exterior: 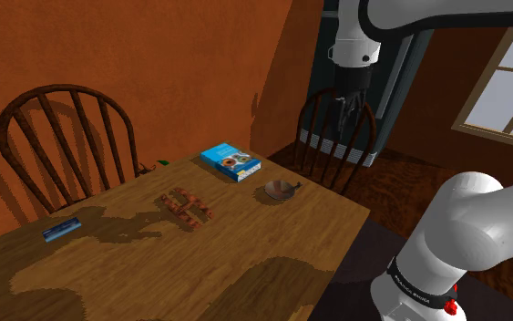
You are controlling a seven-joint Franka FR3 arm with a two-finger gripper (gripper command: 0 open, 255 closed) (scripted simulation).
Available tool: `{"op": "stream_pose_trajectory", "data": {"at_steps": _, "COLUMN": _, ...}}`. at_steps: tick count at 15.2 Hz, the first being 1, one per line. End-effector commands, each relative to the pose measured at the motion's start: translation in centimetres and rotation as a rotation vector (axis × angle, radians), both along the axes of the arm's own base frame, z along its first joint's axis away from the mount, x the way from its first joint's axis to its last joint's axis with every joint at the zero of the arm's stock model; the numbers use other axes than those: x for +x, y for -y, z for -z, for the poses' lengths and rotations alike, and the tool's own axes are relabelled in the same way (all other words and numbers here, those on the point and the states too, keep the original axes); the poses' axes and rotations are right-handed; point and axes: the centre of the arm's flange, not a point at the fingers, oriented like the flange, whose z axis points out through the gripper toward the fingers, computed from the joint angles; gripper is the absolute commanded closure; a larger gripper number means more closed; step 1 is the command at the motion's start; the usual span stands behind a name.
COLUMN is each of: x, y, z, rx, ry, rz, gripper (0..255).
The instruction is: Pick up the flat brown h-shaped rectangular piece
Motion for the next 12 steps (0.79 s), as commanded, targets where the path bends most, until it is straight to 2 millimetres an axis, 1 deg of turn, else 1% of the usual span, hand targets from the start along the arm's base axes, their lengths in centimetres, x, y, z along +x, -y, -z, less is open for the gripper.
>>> {"op": "stream_pose_trajectory", "data": {"at_steps": 1, "x": 0.0, "y": 0.0, "z": 0.0, "rx": 0.000, "ry": 0.000, "rz": 0.000, "gripper": 0}}
{"op": "stream_pose_trajectory", "data": {"at_steps": 12, "x": 9.7, "y": -7.8, "z": 8.0, "rx": -0.011, "ry": -0.018, "rz": -0.002, "gripper": 0}}
